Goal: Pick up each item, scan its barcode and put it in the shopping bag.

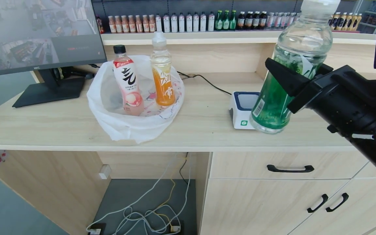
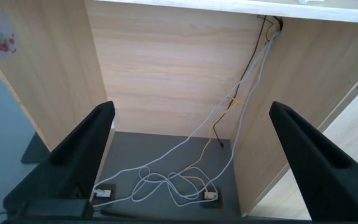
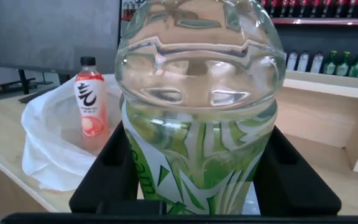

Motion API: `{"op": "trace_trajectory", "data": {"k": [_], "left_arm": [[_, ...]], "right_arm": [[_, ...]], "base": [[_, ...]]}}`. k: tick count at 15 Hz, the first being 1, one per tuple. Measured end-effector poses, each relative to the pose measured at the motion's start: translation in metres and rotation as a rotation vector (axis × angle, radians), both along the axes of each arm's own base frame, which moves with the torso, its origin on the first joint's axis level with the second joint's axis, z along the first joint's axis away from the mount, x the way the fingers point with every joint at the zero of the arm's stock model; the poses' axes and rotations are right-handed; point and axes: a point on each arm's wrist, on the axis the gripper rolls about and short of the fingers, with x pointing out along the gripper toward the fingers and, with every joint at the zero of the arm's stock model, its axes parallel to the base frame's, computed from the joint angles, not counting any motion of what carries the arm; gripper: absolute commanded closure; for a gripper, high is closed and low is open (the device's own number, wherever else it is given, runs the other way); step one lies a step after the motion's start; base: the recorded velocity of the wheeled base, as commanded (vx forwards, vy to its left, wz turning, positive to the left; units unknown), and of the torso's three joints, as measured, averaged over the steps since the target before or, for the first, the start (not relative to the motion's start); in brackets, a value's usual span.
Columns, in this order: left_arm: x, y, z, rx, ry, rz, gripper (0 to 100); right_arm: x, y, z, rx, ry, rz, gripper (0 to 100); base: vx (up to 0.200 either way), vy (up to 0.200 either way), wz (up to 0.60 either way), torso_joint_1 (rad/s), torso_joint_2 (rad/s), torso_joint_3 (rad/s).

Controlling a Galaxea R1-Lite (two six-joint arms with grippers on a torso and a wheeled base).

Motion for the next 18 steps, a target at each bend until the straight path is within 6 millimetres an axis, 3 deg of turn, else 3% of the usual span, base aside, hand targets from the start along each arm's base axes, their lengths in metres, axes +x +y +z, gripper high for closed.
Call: {"op": "trace_trajectory", "data": {"k": [5,9,11,15,18], "left_arm": [[0.0,0.0,0.0,0.001,0.0,0.001,0],[0.0,0.0,0.0,0.0,0.0,-0.001,0],[0.0,0.0,0.0,0.0,0.0,-0.001,0],[0.0,0.0,0.0,0.019,0.0,0.0,0],[0.0,0.0,0.0,0.018,0.0,0.0,0]], "right_arm": [[0.009,0.005,0.005,-0.095,-0.09,0.04,100],[0.032,-0.004,0.01,-0.277,-0.204,0.026,100],[0.042,-0.004,0.015,-0.451,-0.294,0.084,100],[0.055,-0.002,0.053,-0.625,-0.595,0.012,100],[0.059,0.007,0.06,-0.712,-0.744,-0.063,100]], "base": [[0.0,0.0,0.0,0.0,0.0,0.0],[0.0,0.0,0.0,0.0,0.0,0.0],[0.0,0.0,0.0,0.0,0.0,0.0],[0.0,0.0,0.0,0.0,0.0,0.0],[0.0,0.0,0.0,0.0,0.0,0.0]]}}
